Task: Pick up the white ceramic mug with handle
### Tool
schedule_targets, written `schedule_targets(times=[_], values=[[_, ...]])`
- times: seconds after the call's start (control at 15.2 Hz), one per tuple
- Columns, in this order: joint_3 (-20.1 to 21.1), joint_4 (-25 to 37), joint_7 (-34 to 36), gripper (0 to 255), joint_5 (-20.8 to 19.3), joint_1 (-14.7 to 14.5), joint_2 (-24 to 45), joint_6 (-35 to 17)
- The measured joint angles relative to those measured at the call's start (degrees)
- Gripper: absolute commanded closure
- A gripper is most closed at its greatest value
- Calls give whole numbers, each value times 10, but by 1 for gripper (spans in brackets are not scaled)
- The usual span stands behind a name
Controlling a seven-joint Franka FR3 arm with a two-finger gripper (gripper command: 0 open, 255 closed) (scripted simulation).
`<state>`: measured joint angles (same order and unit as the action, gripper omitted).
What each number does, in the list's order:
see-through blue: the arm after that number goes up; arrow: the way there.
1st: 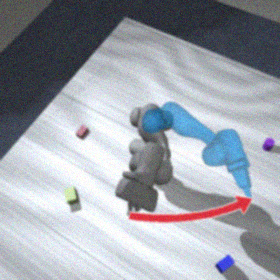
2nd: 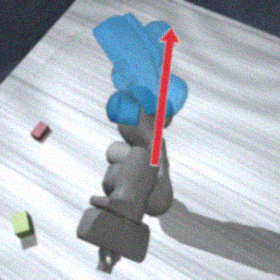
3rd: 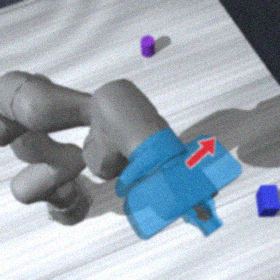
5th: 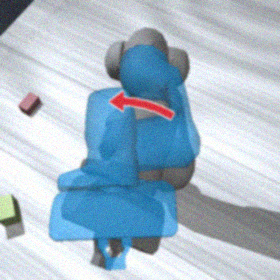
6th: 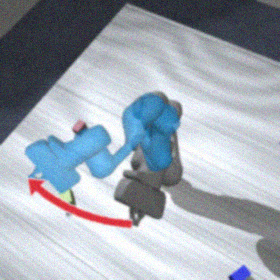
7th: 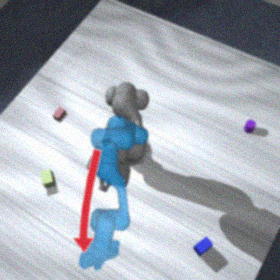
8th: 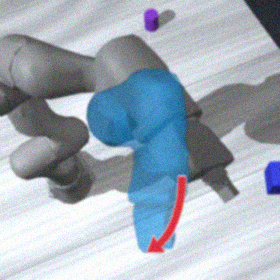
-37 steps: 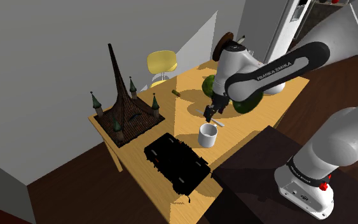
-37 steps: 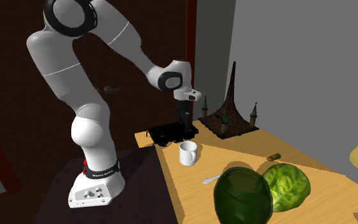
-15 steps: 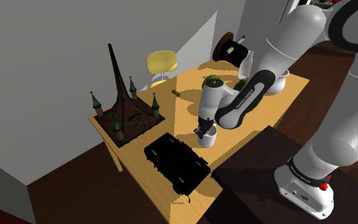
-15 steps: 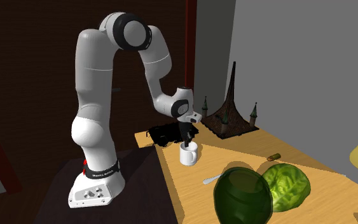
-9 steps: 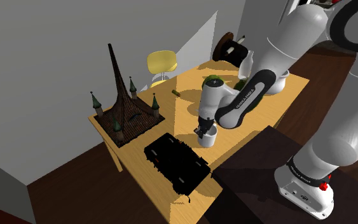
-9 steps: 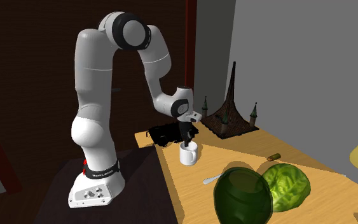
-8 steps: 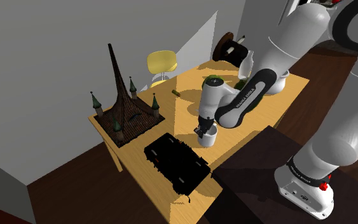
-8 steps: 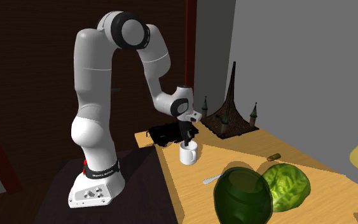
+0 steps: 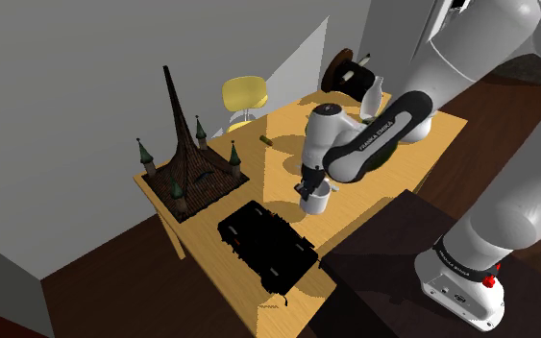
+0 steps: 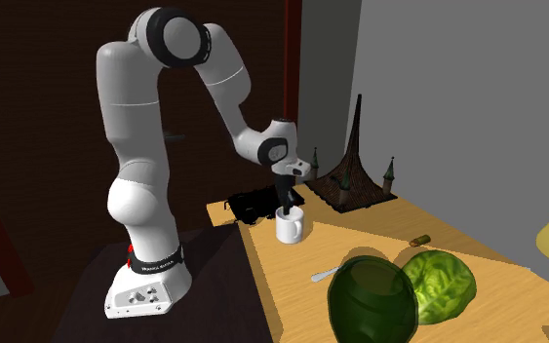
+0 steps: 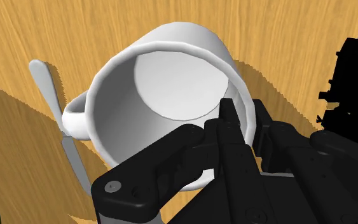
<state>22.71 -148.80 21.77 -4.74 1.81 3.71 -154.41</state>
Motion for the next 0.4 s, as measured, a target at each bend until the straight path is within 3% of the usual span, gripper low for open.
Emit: schedule_targets(times=[0.4], values=[[7, 1, -31, 255, 45, -1, -50, 47]])
